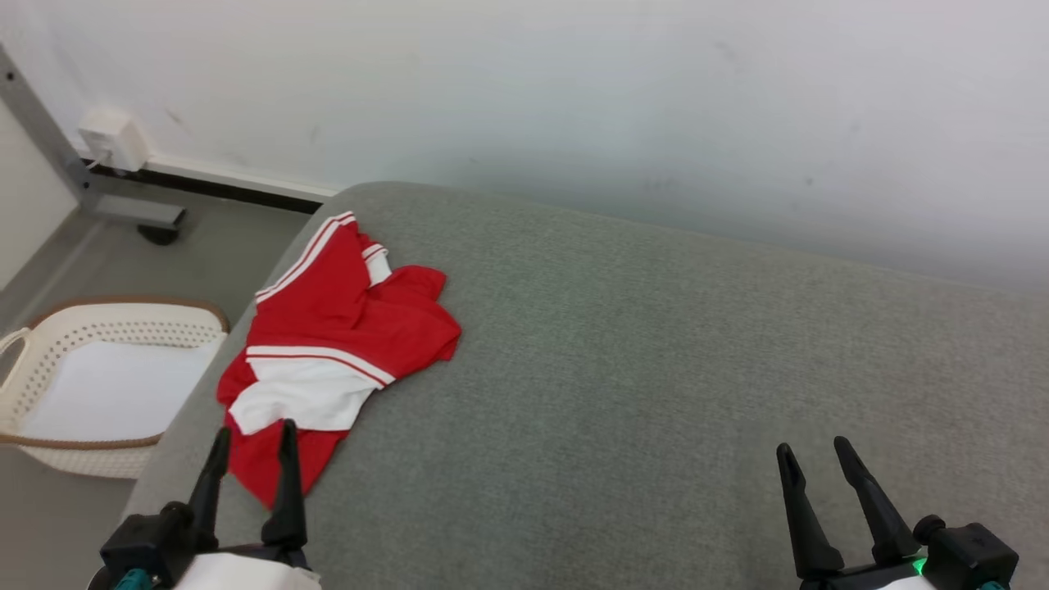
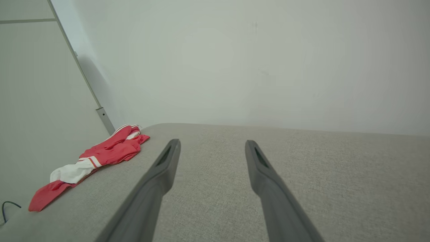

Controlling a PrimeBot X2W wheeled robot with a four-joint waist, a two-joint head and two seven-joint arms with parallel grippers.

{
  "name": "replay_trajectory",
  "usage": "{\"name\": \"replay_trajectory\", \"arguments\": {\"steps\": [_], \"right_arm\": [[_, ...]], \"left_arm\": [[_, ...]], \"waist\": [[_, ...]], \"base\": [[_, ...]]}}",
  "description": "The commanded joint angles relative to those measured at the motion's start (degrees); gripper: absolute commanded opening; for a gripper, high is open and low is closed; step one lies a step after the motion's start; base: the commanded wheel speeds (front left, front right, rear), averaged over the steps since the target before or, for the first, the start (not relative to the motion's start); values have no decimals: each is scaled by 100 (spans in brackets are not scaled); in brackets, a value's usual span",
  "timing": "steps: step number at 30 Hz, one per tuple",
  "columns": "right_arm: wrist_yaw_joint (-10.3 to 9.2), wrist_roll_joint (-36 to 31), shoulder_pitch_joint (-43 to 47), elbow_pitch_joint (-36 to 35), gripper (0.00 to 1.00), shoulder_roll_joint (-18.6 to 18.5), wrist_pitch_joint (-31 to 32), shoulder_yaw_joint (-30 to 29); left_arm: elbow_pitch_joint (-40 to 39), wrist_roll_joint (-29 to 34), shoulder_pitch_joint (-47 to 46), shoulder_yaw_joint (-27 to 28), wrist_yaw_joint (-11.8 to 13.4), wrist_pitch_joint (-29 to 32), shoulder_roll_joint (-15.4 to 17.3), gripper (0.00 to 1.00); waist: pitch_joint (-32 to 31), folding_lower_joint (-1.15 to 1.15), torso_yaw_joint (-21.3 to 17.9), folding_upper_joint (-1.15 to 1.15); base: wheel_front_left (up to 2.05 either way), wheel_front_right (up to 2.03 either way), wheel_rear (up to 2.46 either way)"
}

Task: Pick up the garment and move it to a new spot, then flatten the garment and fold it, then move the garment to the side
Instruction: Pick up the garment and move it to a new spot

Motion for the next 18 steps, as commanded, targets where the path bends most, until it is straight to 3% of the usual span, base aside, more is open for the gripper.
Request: {"name": "replay_trajectory", "arguments": {"steps": [1,11,18], "right_arm": [[-13,38,-50,41,100,3,-39,32],[-13,-6,-202,91,100,1,-84,165],[-13,-154,-281,-456,100,38,-93,-21]], "left_arm": [[26,63,-22,24,-11,-1,42,100],[273,17,-68,5,-59,-1,71,100],[587,-198,-762,-72,-94,652,492,100]], "waist": [[28,0,236,0],[61,0,430,0],[155,0,258,0]], "base": [[0,0,0],[0,0,0],[0,0,0]]}}
